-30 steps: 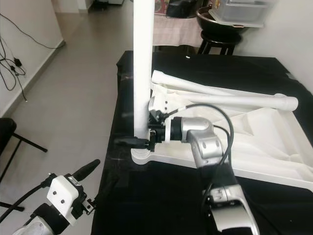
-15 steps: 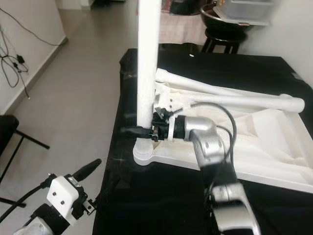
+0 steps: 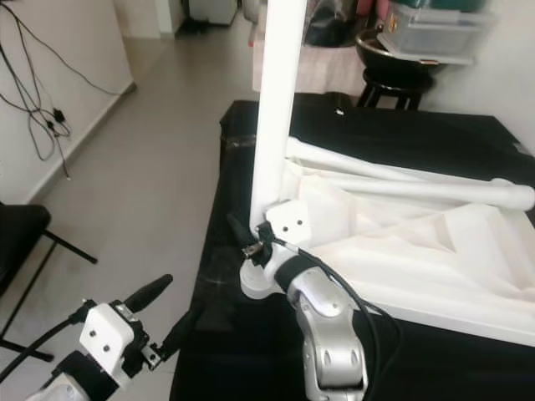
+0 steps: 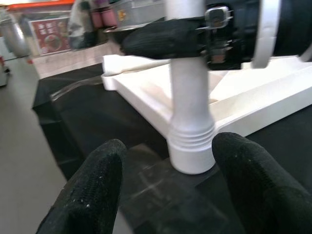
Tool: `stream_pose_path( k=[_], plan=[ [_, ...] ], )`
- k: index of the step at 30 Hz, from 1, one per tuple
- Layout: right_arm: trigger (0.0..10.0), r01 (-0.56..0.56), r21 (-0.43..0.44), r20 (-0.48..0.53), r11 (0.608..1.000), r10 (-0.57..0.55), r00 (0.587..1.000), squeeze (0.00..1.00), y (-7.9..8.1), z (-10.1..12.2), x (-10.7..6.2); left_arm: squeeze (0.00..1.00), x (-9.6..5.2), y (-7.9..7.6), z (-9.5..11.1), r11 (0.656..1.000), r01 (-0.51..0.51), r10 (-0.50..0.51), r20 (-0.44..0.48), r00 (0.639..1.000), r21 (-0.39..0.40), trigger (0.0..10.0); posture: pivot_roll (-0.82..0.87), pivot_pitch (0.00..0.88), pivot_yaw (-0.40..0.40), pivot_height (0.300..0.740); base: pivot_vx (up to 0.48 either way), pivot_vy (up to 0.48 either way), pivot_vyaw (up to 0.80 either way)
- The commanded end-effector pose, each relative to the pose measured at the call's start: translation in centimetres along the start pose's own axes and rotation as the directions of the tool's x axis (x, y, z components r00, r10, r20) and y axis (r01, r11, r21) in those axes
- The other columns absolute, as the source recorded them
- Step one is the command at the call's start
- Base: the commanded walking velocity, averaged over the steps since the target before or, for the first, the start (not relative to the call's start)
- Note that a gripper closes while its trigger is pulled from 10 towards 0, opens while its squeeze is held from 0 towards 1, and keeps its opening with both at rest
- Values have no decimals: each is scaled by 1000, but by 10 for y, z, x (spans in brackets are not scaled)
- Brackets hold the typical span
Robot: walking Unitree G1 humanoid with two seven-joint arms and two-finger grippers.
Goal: Building children table
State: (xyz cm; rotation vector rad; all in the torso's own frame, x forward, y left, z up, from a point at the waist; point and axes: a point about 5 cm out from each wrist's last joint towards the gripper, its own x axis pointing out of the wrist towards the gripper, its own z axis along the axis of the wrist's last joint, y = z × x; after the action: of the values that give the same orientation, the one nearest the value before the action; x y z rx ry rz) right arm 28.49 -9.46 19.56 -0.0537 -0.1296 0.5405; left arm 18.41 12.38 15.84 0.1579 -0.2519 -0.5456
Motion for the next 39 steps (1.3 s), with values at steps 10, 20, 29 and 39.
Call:
stream_pose_path(
  k=[10, 20, 29, 39],
  plan=[
    [10000, -536, -38, -68, 843, 533, 844, 1000, -1, 5, 19, 0, -2, -4, -3, 1000, 4, -4, -15, 1000, 1, 10000, 27, 147, -77, 740, 0, 0, 0],
    [10000, -787, -58, -85, 614, 783, 616, 694, -17, 25, 32, 0, -4, -5, 0, 1000, 1, -1, -15, 1000, 3, 10000, 67, 171, -71, 740, 0, 0, 0],
    [7961, -868, 18, -140, 496, 861, 489, 0, -35, 19, 47, 0, -6, -7, 2, 1000, 2, -2, -19, 1000, 4, 10000, 94, 185, -77, 740, 0, 0, 0],
    [0, -848, 29, -125, 530, 843, 523, 0, -50, 17, 47, 0, -7, -8, 3, 1000, -1, 2, -21, 1000, 4, 10000, 86, 189, -73, 740, 0, 0, 0]
  ],
)
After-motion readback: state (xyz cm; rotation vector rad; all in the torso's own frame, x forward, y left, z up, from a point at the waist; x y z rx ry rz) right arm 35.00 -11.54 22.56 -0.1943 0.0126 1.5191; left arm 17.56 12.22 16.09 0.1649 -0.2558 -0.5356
